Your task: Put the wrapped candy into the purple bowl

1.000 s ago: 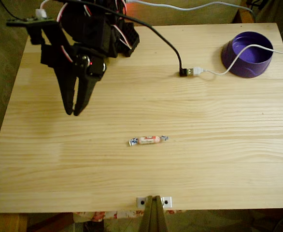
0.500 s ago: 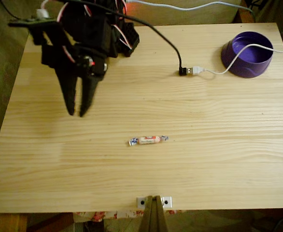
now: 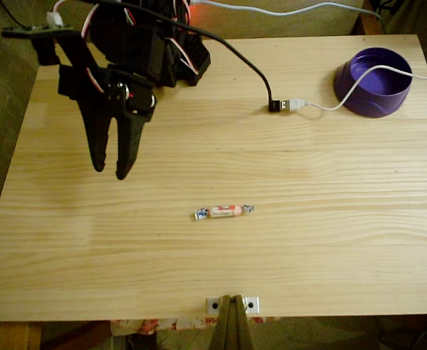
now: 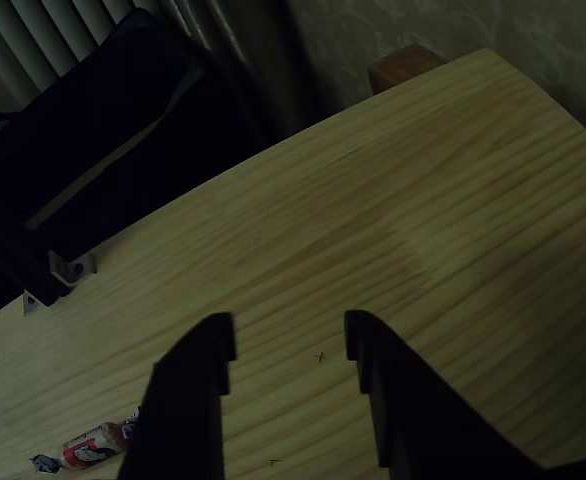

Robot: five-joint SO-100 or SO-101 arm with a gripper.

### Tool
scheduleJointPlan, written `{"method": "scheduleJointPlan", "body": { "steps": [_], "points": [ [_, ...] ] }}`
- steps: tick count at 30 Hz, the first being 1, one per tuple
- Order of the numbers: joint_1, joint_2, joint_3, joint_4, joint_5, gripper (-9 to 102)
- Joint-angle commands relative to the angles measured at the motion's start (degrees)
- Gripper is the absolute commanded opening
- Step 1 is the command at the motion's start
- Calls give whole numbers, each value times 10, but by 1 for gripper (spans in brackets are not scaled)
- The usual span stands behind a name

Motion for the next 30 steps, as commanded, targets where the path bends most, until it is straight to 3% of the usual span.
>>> {"method": "scheduleJointPlan", "body": {
  "steps": [1, 2, 3, 4, 13, 24, 30],
  "points": [
    [-7, 4, 21, -21, -19, 16],
    [-16, 4, 21, -21, -33, 18],
    [-26, 4, 22, -23, -49, 3],
    [-39, 4, 22, -23, -63, 1],
    [-47, 4, 21, -25, -69, 1],
    [-77, -146, -58, -96, -243, 1],
    [-104, -185, -145, -29, -283, 1]
  ]
}}
